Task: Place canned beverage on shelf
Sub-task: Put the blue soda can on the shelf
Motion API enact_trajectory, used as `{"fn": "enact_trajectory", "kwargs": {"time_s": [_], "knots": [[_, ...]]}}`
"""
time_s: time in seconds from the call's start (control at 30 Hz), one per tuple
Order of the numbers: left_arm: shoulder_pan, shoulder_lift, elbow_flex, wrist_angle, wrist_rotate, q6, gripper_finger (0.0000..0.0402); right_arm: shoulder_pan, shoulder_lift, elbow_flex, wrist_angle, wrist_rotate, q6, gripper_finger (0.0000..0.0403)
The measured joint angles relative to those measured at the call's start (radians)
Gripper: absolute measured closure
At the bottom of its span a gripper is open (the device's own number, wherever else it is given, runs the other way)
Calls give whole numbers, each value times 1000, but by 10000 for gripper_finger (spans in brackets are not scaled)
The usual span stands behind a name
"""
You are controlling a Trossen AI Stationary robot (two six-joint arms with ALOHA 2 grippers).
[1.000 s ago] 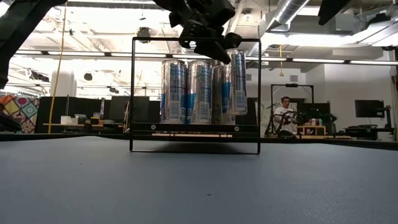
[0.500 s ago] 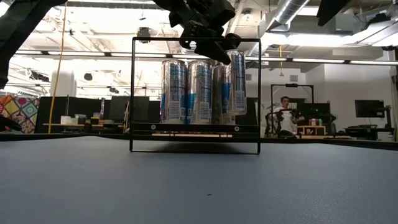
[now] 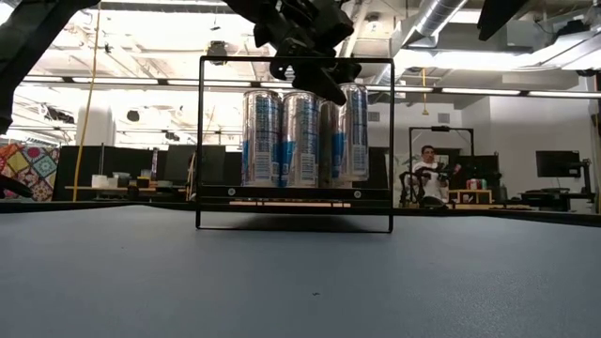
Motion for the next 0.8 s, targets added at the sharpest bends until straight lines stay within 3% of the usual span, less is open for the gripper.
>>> {"fn": "enact_trajectory", "kwargs": {"time_s": [0.17,0.43,0.8], "knots": [[0,-5,0,-2,-13,3,168,0,0,0,-1,0,0,123],[0,-7,2,-5,-10,-17,123,0,0,0,-10,0,0,123],[-1,-30,13,-10,-41,-11,119,0,0,0,-14,1,0,123]]}}
